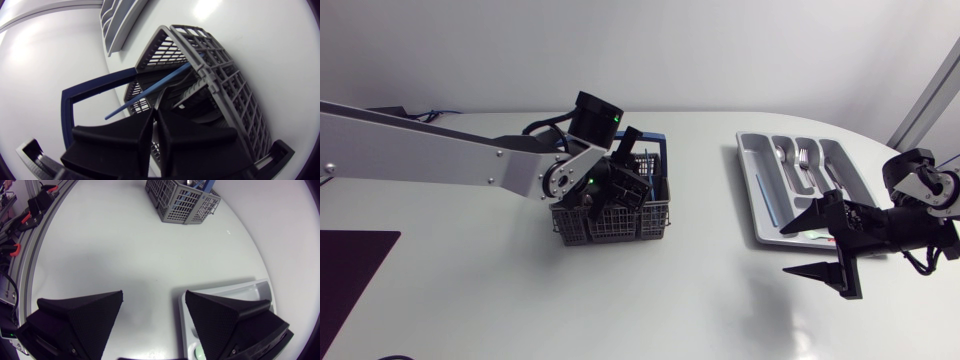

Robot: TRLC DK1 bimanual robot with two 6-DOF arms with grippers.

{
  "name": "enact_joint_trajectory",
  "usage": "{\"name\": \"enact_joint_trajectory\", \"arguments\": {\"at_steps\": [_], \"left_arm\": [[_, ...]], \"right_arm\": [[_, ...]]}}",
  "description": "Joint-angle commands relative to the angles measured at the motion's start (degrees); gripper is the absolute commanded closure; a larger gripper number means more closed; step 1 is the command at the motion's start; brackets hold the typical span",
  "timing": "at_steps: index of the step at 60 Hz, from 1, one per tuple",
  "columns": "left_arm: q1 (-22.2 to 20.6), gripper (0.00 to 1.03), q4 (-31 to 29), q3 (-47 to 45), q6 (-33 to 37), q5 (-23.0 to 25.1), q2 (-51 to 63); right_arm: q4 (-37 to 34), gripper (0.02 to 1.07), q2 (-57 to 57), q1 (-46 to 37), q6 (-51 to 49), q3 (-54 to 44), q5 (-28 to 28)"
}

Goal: Unload the cutlery basket into the drawer organizer.

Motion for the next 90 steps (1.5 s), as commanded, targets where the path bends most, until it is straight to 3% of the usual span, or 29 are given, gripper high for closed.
{"name": "enact_joint_trajectory", "arguments": {"at_steps": [1,25,48,57,63,72,84,90], "left_arm": [[-0.5,1.0,0.6,1.1,2.2,-0.2,1.4],[-2.2,1.0,3.7,-3.3,4.0,-1.6,-4.4],[-4.4,1.0,3.5,-8.1,5.9,-3.5,-15.5],[-5.3,1.0,0.8,-9.2,4.7,-5.0,-21.1],[-6.2,1.0,-5.0,-8.4,-0.5,-5.6,-24.8],[-7.5,1.0,-14.6,-5.4,-13.6,-6.6,-28.5],[-8.9,1.0,-17.8,-2.0,-30.4,-8.6,-28.9],[-10.3,1.0,-17.9,-1.2,-37.0,-10.2,-26.6]], "right_arm": [[-0.6,0.17,1.0,0.2,0.6,-1.9,-0.6],[-1.1,0.17,0.1,0.3,0.5,-2.7,-0.7],[-3.3,0.17,-6.7,0.9,1.0,-5.4,-1.4],[-3.6,0.17,-10.8,1.5,3.6,-6.0,-3.0],[-3.4,0.17,-15.1,2.2,7.0,-6.3,-4.8],[-0.1,0.17,-20.5,5.1,16.4,-6.4,-6.0],[9.7,0.17,-28.4,10.0,31.8,-8.6,-5.0],[15.4,0.17,-32.2,13.8,38.9,-10.7,-1.6]]}}
